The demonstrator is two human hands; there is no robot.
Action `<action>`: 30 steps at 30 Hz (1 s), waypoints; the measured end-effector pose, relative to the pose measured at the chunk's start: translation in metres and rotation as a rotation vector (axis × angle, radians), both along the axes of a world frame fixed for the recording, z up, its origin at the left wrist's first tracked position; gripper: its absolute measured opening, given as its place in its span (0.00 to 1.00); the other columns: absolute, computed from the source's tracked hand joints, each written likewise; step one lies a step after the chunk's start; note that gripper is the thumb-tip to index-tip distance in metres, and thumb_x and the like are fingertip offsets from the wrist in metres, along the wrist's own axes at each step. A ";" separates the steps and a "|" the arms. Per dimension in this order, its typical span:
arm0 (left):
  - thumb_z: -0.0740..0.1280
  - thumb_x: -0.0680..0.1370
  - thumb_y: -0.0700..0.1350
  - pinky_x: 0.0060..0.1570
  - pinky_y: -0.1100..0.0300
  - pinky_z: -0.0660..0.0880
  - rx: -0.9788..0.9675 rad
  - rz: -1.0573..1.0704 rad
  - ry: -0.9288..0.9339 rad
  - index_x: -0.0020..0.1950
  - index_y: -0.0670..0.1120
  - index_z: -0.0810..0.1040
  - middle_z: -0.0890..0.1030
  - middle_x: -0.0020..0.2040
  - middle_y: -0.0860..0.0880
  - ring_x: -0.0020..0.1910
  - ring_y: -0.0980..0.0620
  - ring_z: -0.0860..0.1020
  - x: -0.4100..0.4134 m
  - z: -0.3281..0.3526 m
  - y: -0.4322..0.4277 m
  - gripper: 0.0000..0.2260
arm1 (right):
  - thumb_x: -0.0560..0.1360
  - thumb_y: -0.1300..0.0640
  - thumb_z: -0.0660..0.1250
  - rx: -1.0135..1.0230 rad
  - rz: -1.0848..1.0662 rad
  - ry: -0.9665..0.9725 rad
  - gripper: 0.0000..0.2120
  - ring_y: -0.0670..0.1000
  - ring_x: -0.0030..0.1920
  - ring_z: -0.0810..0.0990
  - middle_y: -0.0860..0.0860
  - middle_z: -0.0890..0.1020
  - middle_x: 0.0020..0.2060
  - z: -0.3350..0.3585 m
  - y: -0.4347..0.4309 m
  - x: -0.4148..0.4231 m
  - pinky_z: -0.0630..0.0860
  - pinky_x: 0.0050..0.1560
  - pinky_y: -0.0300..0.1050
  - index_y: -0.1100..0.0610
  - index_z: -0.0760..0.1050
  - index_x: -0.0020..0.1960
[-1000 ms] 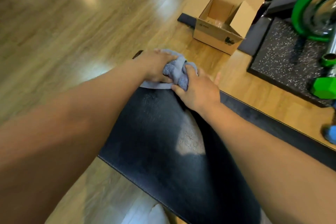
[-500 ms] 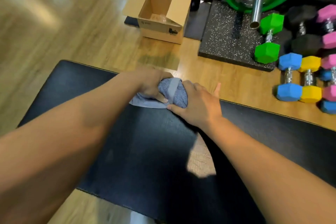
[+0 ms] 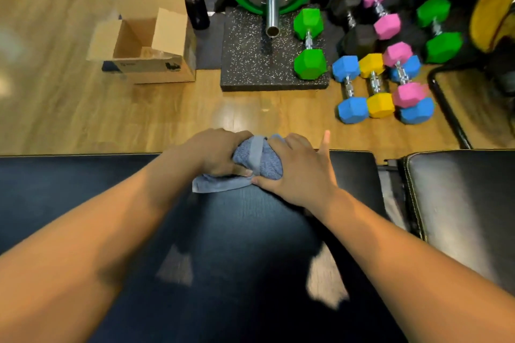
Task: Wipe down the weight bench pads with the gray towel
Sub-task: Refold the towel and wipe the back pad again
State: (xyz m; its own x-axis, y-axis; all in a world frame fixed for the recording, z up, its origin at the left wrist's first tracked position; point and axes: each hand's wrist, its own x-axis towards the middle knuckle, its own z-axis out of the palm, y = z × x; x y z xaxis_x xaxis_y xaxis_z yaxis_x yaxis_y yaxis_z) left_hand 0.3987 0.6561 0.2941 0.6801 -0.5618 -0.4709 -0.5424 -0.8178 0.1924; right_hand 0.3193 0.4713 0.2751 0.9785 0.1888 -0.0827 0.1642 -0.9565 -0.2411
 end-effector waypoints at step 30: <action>0.61 0.67 0.49 0.71 0.45 0.54 -0.264 -0.135 -0.192 0.75 0.42 0.59 0.62 0.75 0.40 0.75 0.40 0.58 -0.177 -0.007 -0.125 0.37 | 0.64 0.67 0.72 0.394 -0.275 0.151 0.47 0.51 0.78 0.48 0.52 0.51 0.78 -0.013 -0.117 -0.176 0.48 0.75 0.43 0.56 0.52 0.78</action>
